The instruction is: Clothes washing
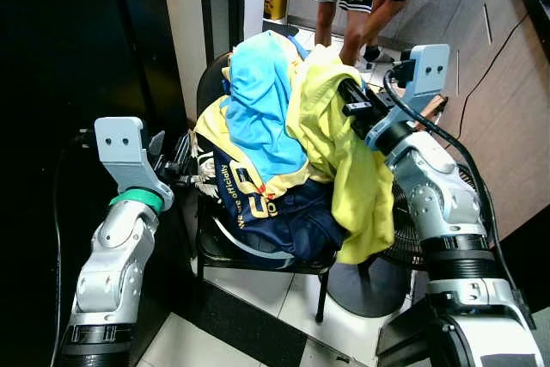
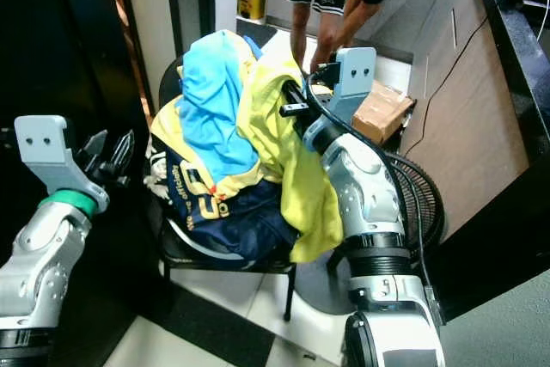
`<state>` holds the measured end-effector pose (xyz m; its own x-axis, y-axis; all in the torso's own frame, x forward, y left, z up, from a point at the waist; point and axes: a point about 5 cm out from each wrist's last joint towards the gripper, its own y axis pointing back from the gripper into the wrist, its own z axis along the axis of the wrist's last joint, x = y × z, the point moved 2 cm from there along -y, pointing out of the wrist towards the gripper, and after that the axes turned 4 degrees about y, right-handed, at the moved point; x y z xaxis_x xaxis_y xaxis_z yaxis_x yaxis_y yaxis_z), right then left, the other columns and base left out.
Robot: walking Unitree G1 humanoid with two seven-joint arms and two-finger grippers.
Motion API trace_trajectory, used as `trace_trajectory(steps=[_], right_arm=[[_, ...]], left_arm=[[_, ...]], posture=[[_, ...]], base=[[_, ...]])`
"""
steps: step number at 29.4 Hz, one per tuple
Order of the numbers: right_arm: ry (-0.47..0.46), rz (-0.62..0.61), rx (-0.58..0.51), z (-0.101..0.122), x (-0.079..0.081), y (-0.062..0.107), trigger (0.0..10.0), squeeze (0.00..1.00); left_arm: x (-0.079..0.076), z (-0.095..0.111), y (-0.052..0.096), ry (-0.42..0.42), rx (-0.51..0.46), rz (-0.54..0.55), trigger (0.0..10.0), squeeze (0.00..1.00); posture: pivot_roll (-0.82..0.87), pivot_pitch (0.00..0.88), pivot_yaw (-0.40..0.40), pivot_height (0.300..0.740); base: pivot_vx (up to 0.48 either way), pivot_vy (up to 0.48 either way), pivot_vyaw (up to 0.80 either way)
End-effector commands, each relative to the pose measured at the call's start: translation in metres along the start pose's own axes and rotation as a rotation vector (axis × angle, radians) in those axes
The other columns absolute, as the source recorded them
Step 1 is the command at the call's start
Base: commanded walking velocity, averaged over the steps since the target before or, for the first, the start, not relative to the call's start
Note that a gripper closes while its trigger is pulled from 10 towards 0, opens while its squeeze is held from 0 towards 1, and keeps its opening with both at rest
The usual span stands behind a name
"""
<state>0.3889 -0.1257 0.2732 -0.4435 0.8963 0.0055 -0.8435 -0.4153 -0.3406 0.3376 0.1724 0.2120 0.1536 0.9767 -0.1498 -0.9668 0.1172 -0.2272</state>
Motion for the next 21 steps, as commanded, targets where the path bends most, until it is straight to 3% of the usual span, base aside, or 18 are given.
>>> trace_trajectory(steps=[1,11,21], right_arm=[[0.011,-0.007,0.012,-0.005,0.000,0.003,10.0,0.00],[0.031,-0.121,0.045,-0.026,-0.001,0.019,10.0,0.00],[0.018,-0.179,-0.021,-0.016,-0.011,0.024,10.0,0.00]], left_arm=[[0.000,-0.010,0.002,-0.008,0.043,0.007,10.0,0.00],[-0.015,-0.010,0.002,-0.066,0.020,-0.064,10.0,0.00],[-0.017,-0.009,0.001,-0.087,0.013,-0.085,10.0,0.00]], posture=[[0.12,0.042,0.017,0.740],[0.12,0.012,0.024,0.740],[0.12,0.015,0.036,0.740]], base=[[0.000,0.000,0.00],[0.000,0.000,-0.79],[0.000,0.000,-0.80]])
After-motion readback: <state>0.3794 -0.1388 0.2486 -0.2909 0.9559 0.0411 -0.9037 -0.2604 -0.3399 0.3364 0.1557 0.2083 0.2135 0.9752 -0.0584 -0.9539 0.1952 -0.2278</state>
